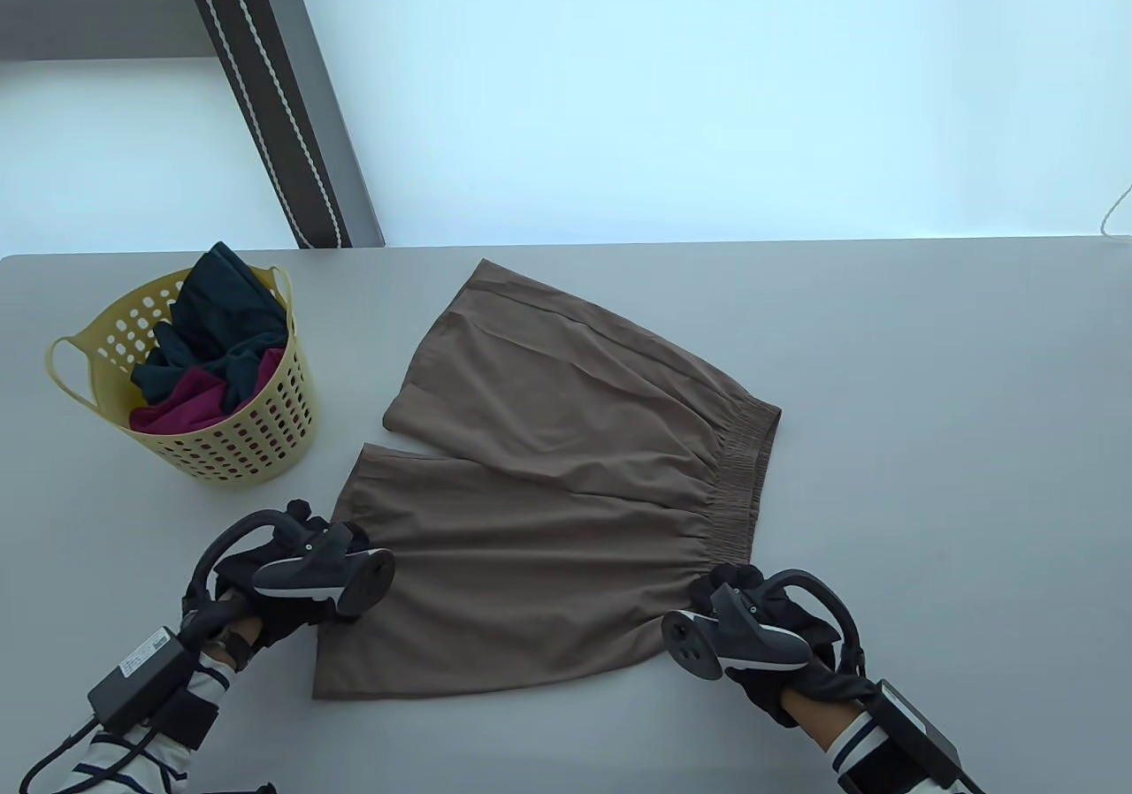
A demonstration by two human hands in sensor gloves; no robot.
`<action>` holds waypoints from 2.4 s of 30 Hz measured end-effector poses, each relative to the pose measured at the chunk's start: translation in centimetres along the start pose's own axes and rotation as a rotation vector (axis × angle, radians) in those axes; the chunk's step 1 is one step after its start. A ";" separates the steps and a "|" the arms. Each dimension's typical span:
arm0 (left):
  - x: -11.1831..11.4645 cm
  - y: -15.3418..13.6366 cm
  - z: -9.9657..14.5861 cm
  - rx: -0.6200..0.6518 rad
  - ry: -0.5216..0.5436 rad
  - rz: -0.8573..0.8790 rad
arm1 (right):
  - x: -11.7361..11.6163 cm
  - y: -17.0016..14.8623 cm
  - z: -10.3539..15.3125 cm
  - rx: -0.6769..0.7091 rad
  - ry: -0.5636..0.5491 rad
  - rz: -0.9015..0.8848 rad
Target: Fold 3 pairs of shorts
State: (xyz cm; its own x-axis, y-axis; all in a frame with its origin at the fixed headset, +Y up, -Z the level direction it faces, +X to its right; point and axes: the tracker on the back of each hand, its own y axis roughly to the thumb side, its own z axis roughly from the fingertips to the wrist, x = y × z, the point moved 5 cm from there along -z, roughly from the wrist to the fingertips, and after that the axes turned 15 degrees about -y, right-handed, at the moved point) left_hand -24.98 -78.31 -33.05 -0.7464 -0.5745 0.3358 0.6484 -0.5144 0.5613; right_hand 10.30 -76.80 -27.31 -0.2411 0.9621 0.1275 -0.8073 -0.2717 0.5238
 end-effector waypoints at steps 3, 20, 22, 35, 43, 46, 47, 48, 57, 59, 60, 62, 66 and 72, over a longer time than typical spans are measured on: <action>-0.7 0.2 0.1 -0.025 0.040 0.034 | 0.2 -0.4 -0.2 -0.027 -0.049 -0.005; -4.9 0.2 5.4 0.237 0.058 0.085 | 5.0 -6.9 1.3 -0.095 0.013 -0.339; -6.7 -0.7 8.4 0.374 0.088 0.202 | 6.4 -8.6 2.2 -0.090 0.049 -0.465; -14.1 -6.7 3.4 0.077 0.191 0.322 | 2.2 -17.4 -2.5 -0.607 0.009 -0.322; -12.6 -5.6 0.5 -0.205 0.287 0.277 | 0.5 -17.6 -1.9 -0.707 0.008 -0.286; -12.3 -4.9 3.7 -0.150 0.383 0.256 | 2.3 -16.6 -0.7 -0.662 -0.029 -0.313; -12.1 -4.6 4.6 -0.132 0.407 0.251 | 2.6 -16.3 -0.5 -0.652 -0.036 -0.320; -11.9 -4.1 5.9 -0.101 0.428 0.249 | 2.9 -15.8 -0.1 -0.633 -0.039 -0.336; -6.8 2.9 11.2 0.167 0.333 0.201 | -4.2 -11.7 0.4 -0.504 0.462 -0.388; -5.8 3.3 10.7 0.096 0.323 0.126 | -5.0 -11.8 -0.2 -0.538 0.475 -0.323; -5.3 3.3 10.3 0.072 0.318 0.122 | -5.3 -11.8 -0.7 -0.527 0.479 -0.279; -4.5 3.3 9.4 0.047 0.293 0.135 | -5.6 -11.5 -1.3 -0.551 0.490 -0.212; -3.5 3.9 8.0 0.019 0.248 0.071 | -4.9 -11.1 -1.7 -0.594 0.409 -0.196; -2.9 4.1 7.4 0.023 0.212 0.067 | -3.6 -10.6 -1.9 -0.642 0.229 -0.096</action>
State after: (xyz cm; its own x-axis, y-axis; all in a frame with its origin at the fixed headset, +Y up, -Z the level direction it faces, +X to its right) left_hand -21.28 -74.09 -26.12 -0.6522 -0.7292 0.2074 0.6900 -0.4577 0.5607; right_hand 18.70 -77.40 -34.96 -0.2034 0.9726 -0.1126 -0.9729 -0.2137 -0.0880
